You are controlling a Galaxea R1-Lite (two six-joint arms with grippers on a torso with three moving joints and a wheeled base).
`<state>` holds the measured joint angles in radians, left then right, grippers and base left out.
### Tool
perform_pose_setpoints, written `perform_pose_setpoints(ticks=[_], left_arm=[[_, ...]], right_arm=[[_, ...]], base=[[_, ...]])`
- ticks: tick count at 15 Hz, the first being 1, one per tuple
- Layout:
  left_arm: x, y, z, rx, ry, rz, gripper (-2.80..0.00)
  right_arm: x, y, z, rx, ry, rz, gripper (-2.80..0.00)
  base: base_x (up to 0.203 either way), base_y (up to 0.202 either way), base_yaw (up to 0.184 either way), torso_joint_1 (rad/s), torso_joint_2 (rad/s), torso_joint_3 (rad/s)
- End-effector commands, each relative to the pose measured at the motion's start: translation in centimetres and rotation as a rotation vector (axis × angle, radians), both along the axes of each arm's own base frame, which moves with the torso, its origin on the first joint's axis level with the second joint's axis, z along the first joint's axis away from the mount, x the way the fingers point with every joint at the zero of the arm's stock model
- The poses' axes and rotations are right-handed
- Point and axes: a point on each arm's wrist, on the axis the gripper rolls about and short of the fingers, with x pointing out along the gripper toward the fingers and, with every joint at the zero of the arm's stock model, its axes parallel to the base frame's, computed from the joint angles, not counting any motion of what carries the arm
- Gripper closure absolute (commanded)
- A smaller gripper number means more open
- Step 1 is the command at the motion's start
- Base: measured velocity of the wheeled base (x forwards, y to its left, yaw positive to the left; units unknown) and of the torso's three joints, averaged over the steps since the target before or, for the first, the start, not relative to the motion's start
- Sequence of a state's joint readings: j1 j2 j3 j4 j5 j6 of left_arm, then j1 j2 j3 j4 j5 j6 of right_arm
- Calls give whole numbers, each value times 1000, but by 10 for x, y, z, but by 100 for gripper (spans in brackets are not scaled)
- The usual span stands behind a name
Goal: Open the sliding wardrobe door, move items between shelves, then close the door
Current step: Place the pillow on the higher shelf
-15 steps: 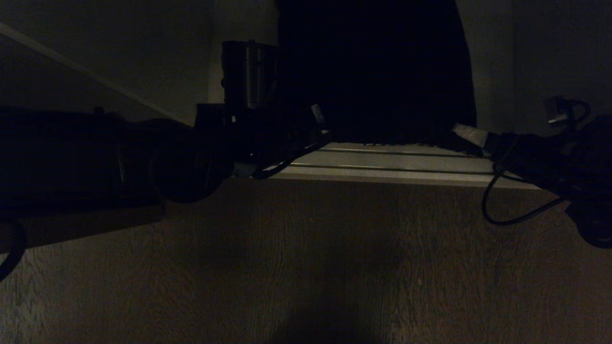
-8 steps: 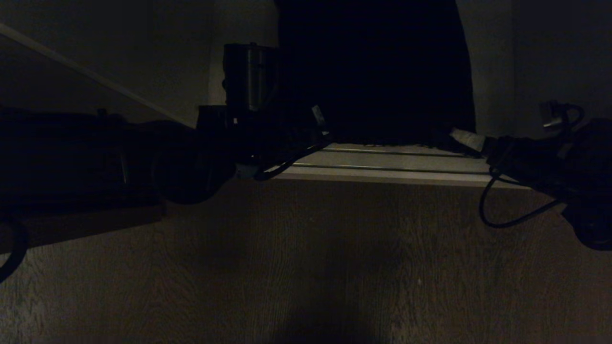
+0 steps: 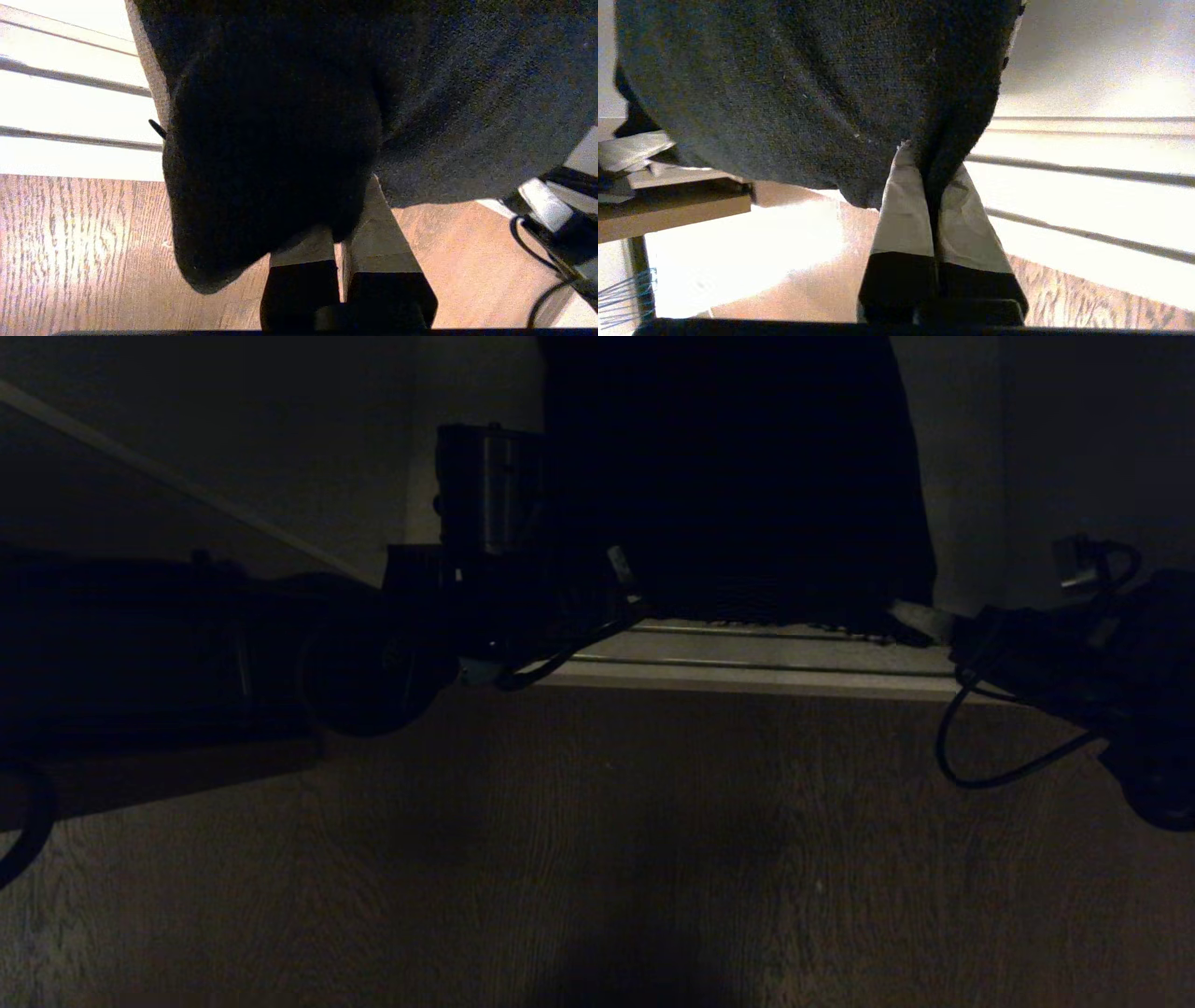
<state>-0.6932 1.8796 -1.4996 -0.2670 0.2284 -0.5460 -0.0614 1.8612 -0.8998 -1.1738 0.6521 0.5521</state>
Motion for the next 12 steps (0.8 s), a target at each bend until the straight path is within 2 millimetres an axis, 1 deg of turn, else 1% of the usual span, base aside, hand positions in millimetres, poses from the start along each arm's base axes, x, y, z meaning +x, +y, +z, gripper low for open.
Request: perform_pose_setpoints(ticks=[1, 3, 5, 8, 12], left_arm=[[0, -1, -4, 9, 15, -2, 0], [-6, -4, -3, 13, 14, -12, 0], [-11, -10, -5, 22, 18, -26, 0], [-26, -19, -2, 35, 12, -41, 0], [-41, -32, -14, 89, 36, -62, 0]], right_arm=[[-15, 6, 5, 0, -2, 28, 0], [-27, 15, 6, 0, 6, 54, 0], [-40, 20, 11, 0, -2, 71, 0], [-66, 32, 18, -1, 11, 110, 0], [-102, 38, 33, -3, 42, 141, 0]], base=[[0, 0, 0, 0, 0, 0], [0, 0, 0, 0, 0, 0], [0, 0, 0, 0, 0, 0], [0, 0, 0, 0, 0, 0], [0, 0, 0, 0, 0, 0]])
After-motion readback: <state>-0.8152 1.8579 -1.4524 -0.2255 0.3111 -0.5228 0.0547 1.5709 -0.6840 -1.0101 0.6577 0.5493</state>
